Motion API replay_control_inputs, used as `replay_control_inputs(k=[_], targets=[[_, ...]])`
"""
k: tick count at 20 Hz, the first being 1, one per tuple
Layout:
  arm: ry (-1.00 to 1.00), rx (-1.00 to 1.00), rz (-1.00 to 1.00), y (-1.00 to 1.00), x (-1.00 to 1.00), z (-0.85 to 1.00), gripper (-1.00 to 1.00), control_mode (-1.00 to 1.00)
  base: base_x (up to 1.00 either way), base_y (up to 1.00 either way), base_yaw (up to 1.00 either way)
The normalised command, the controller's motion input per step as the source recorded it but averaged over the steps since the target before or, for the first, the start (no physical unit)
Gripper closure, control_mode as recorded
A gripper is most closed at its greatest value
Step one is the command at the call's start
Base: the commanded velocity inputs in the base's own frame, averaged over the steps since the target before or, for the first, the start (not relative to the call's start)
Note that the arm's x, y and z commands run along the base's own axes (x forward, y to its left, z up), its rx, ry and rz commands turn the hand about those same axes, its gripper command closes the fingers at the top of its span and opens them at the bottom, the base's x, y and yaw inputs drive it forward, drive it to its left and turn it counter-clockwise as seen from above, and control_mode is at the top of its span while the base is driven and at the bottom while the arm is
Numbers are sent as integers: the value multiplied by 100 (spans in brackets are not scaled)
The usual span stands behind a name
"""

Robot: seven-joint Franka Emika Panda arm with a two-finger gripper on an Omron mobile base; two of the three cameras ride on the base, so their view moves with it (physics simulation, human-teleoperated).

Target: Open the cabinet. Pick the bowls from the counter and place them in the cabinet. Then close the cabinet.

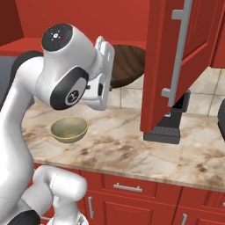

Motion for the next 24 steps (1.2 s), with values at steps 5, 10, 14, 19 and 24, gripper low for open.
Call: replay_control_inputs(k=[5,10,14,19,24], targets=[[-24,0,-3,1,3,0,100,-100,0,0,0],[-16,0,-1,10,7,2,100,-100,0,0,0],[-1,-2,-1,1,2,30,100,-100,0,0,0],[2,-3,0,0,14,40,100,-100,0,0,0],[2,-3,0,1,24,29,100,-100,0,0,0]])
